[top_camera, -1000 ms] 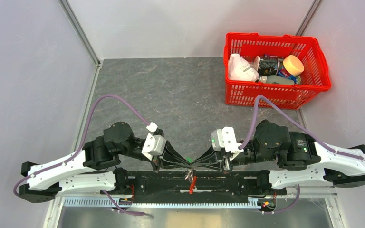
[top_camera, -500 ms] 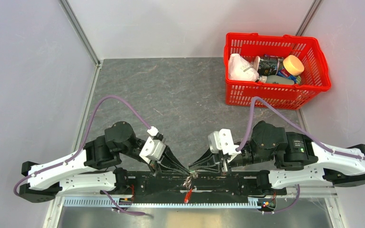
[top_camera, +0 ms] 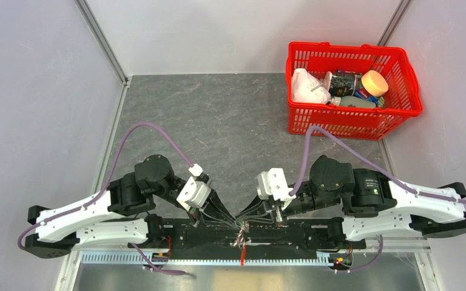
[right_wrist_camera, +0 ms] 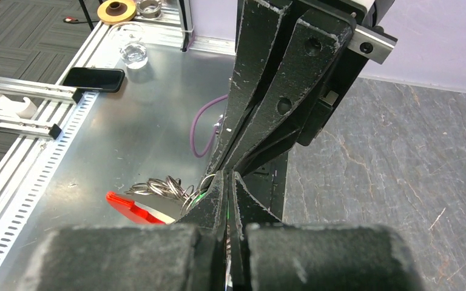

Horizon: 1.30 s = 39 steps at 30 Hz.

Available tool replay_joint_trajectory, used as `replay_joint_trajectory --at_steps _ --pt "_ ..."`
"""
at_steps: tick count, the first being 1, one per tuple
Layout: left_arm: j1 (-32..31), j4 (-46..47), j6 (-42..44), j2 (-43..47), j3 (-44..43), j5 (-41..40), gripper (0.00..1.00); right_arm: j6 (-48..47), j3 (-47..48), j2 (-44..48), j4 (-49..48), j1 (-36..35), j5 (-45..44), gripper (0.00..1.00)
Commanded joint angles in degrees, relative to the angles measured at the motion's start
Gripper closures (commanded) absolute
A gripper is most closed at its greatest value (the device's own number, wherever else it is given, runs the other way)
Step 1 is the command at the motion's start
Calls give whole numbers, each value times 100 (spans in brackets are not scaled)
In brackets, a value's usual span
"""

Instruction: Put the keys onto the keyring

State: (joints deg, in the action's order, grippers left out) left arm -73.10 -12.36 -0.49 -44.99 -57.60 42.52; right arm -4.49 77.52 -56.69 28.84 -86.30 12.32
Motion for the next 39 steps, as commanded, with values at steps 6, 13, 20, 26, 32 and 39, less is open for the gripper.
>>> replay_joint_trajectory --at_steps 6,13,20,26,32,39 --pt "-11 313 -91 55 -260 89 98 -86 306 -311 -340 2 93 100" --pt "-11 471 -125 143 -128 81 98 -35 447 -409 -225 8 67 100" --pt "-9 678 -135 231 15 52 98 95 440 -214 -168 8 -88 89" --pt "-11 787 -144 245 64 54 98 181 448 -129 -159 8 -225 72" --pt "-11 833 -144 274 100 2 98 292 453 198 -96 9 -374 66" --pt "-10 832 -135 306 117 -132 98 607 438 567 158 7 -520 64"
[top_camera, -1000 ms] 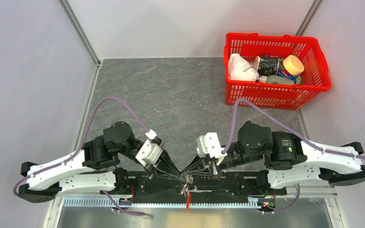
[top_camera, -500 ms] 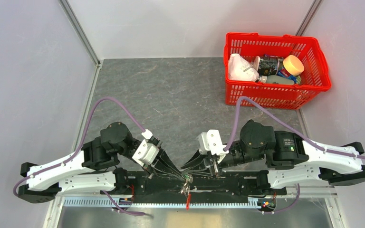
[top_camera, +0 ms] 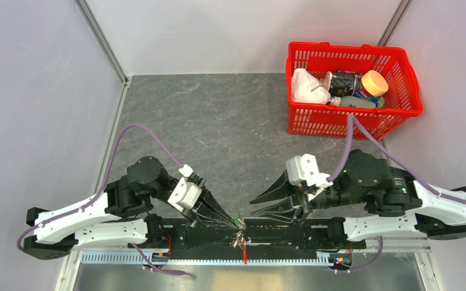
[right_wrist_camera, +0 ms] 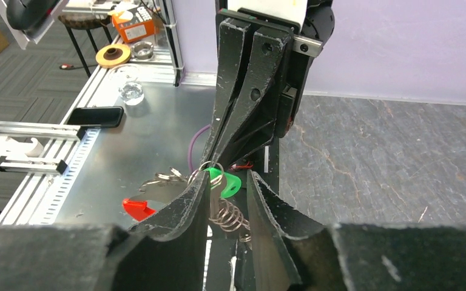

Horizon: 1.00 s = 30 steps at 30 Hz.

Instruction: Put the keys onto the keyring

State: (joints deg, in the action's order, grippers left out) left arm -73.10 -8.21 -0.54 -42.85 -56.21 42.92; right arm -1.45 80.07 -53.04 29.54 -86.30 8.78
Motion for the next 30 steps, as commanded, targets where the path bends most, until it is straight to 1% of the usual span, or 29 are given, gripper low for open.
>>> replay_joint_trajectory --at_steps 1,5,9,13,16,30 --pt "-10 416 -127 97 -26 -200 98 365 197 213 139 12 -173 63" --pt "-11 447 -139 97 -40 -512 98 551 265 63 377 7 -206 59" --pt "-9 580 -175 120 21 -644 98 616 209 -33 392 8 -528 59" --pt "-11 610 -183 145 39 -651 98 647 192 -123 342 8 -769 60" --pt "-10 611 -184 189 73 -694 98 654 236 -233 342 8 -757 63" --pt "-11 496 -115 321 136 -961 98 781 256 -208 190 8 -842 64"
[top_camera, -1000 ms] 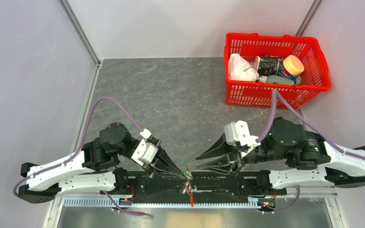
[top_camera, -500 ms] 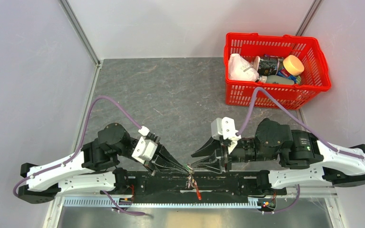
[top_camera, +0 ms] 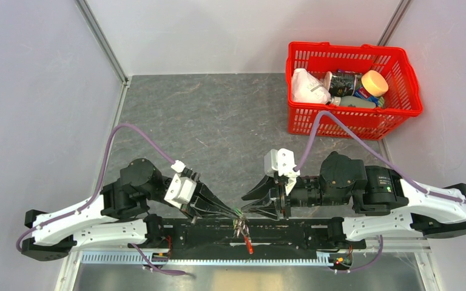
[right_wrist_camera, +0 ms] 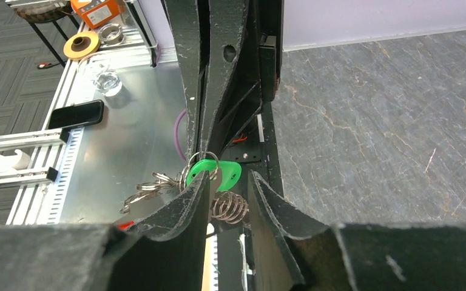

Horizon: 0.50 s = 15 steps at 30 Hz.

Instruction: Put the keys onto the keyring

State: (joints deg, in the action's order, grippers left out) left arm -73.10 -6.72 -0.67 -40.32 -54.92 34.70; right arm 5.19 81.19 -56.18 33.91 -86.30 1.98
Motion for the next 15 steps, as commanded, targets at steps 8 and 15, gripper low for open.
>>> replay_joint_trajectory --at_steps 8,15 --pt "-11 347 -100 103 34 -243 98 214 156 169 -340 11 -341 64" --pt "-11 363 -105 91 16 -423 98 288 179 117 -304 8 -216 62"
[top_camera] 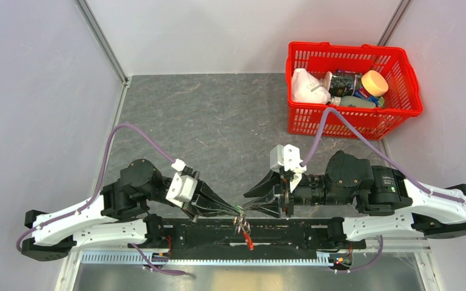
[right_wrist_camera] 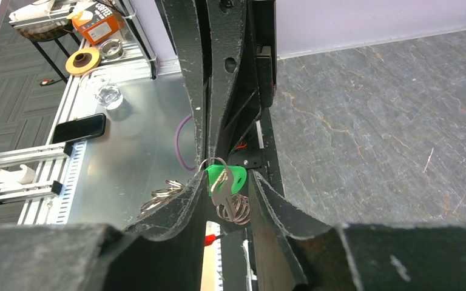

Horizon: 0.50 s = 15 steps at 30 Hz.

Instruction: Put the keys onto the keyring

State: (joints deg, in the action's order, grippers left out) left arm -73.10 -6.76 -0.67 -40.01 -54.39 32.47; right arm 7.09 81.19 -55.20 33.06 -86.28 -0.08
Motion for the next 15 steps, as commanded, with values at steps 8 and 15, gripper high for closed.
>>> replay_joint_trajectory --at_steps 8,15 --pt "-11 373 -118 138 -1 -332 98 122 196 -26 -221 6 -10 61" --pt "-11 386 -120 193 25 -450 98 112 196 -87 -203 3 166 61"
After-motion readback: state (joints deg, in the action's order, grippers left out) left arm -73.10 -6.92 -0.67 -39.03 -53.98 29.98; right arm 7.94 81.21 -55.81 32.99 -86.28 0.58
